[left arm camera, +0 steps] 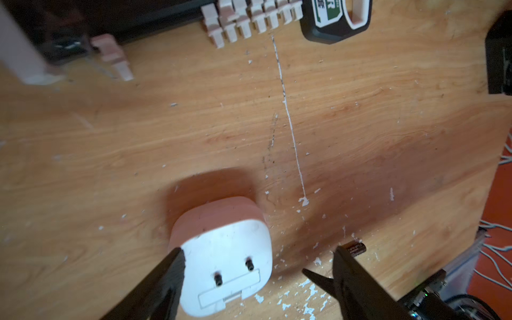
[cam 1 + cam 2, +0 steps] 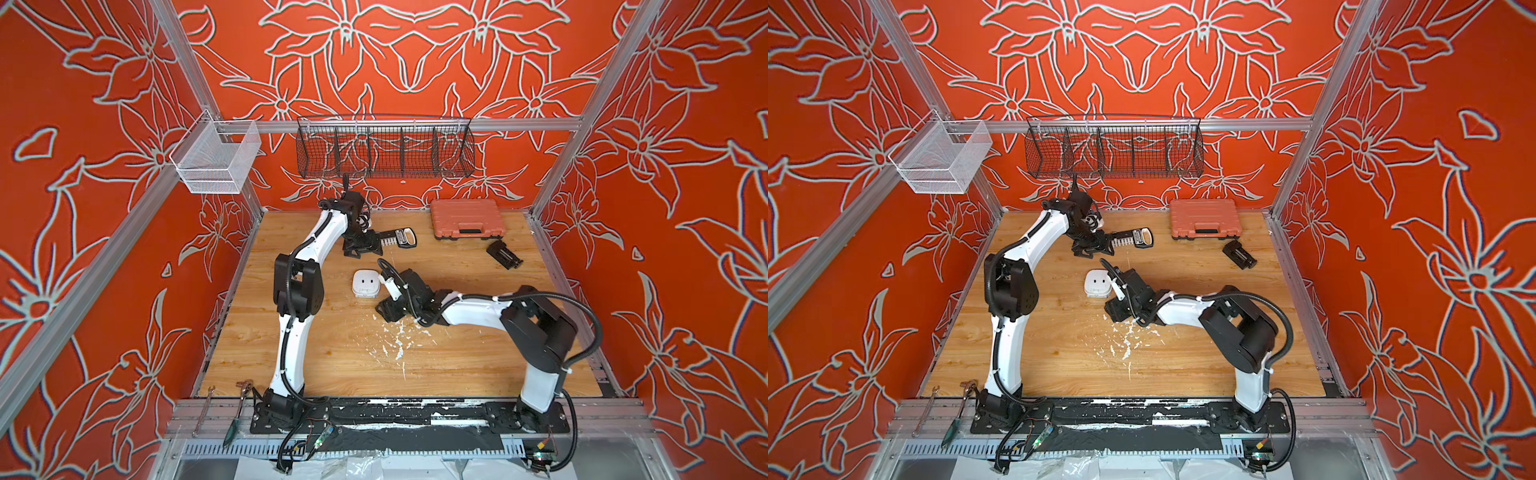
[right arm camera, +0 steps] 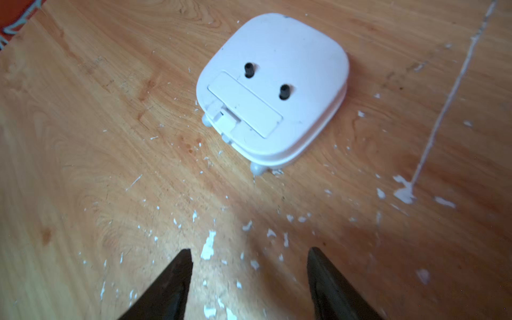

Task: Insert the battery into the alarm
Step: Adjust the alarm at the center of the board.

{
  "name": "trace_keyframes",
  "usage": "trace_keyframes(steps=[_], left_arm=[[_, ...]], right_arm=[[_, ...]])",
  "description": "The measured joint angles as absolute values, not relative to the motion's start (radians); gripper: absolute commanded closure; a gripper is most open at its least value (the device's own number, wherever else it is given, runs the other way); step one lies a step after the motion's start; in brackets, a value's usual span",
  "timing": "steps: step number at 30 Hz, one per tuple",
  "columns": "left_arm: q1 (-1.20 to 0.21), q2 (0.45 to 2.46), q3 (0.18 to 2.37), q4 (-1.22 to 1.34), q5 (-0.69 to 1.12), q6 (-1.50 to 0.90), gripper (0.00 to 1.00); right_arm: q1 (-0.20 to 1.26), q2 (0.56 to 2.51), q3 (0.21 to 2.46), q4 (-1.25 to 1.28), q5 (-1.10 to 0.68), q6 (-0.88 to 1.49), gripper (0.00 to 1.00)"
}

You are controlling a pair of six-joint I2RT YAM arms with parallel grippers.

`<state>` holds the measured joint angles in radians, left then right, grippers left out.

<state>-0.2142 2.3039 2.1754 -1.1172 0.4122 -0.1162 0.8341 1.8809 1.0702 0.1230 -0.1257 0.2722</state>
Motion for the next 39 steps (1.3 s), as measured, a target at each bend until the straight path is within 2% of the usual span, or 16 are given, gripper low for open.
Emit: trace_keyframes(steps=[7, 13, 20, 27, 39], left_arm=[[-0.202, 2.376, 2.172, -1.081, 0.529, -0.036, 0.17], [-0.186, 2.375, 2.111, -1.04, 0.617, -0.006, 0.17], [-0.144, 2.313, 1.871, -0.921, 0.704, 0.007, 0.17], [-0.116, 2.188, 1.679, -0.8, 0.696, -0.01, 0.17], [-0.138, 1.972, 1.282, -0.651, 0.77, -0.162, 0.17]], right_arm=[[0.836, 2.016, 1.24, 0.078, -0.076, 0.281, 0.29], [0.833, 2.035, 1.26, 0.048, -0.035, 0.295, 0.28], [0.788, 2.032, 1.253, 0.018, -0.06, 0.295, 0.28], [0.709, 2.029, 1.252, 0.012, -0.11, 0.294, 0.28], [0.662, 2.036, 1.317, -0.124, -0.104, 0.204, 0.29]])
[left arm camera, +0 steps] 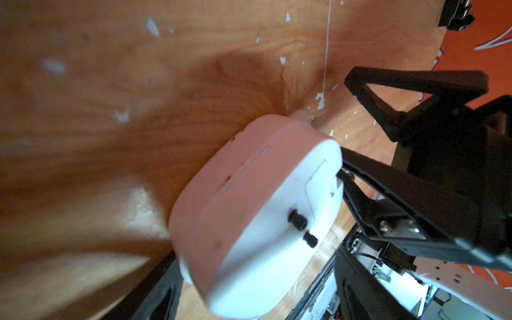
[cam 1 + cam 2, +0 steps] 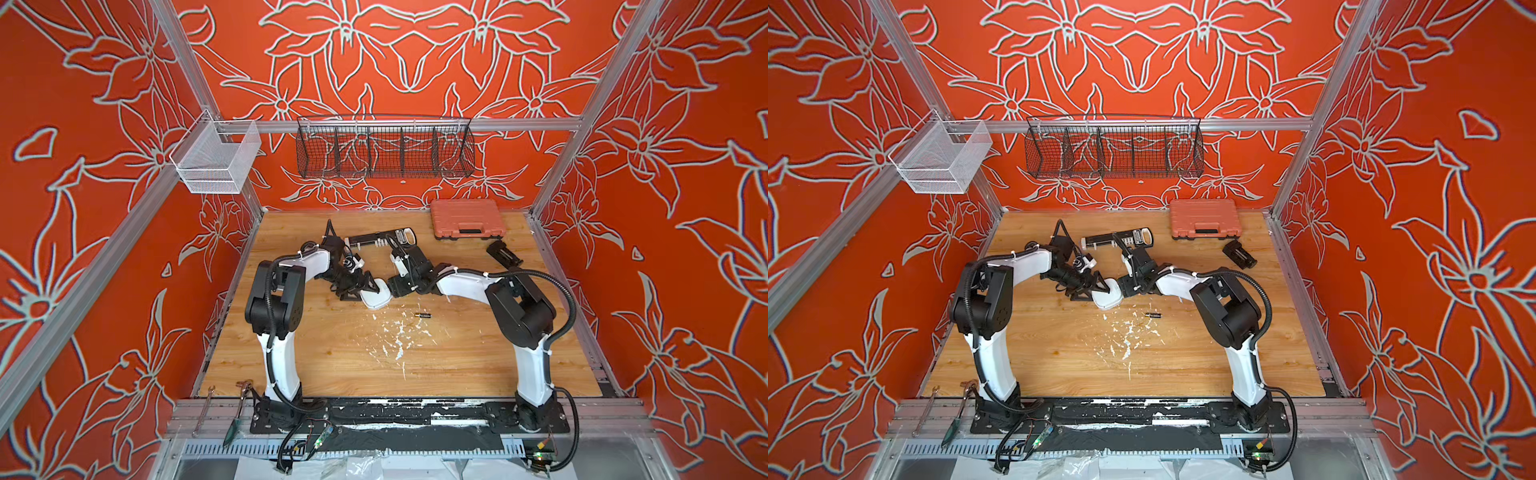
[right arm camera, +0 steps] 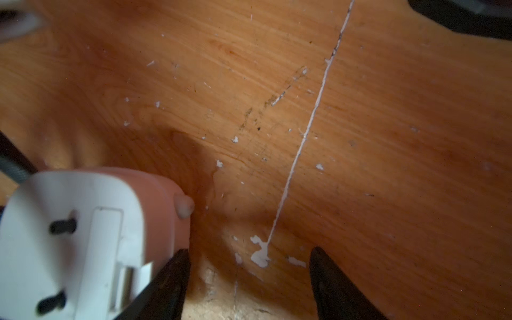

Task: Insert the battery into the alarm
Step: Adjust the alarm at the center of the board.

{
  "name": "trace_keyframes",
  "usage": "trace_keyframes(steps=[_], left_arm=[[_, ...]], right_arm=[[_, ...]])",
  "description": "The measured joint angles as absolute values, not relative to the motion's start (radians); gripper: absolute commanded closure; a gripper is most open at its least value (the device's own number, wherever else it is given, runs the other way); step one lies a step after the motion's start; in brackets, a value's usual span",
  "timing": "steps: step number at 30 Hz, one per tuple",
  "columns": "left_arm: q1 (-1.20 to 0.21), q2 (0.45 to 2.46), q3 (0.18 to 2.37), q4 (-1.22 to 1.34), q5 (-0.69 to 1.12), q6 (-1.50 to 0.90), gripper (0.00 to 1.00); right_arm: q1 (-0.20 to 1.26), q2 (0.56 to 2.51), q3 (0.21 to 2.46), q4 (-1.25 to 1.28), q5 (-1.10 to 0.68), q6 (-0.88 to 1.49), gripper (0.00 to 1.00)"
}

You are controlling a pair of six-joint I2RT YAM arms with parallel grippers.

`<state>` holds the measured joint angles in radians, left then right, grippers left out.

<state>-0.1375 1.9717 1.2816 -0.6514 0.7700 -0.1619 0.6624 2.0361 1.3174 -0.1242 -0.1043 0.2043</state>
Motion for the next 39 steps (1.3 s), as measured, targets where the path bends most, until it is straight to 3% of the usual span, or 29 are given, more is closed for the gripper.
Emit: trace_keyframes(steps=[7, 18, 27, 32, 39], left_arm=[[-0.139, 1.884, 1.195, -0.529, 0.712, -0.279, 0.17], [-0.155, 1.84, 1.249, -0.461, 0.677, -0.375, 0.16], [-0.16, 1.733, 1.196, -0.511, 0.501, -0.416, 0.1], [-0.16, 1.697, 1.182, -0.516, 0.49, -0.425, 0.13], [-0.138, 1.699, 1.193, -0.538, 0.496, -0.416, 0.25]], right_arm=[[0.663, 1.994, 1.305, -0.187, -0.092, 0.181, 0.3], [0.669, 1.955, 1.296, -0.196, -0.113, 0.25, 0.31], [0.694, 1.959, 1.241, -0.137, -0.117, 0.299, 0.31], [0.73, 1.929, 1.155, -0.071, -0.144, 0.321, 0.31], [0.74, 1.898, 1.133, -0.078, -0.165, 0.327, 0.35]])
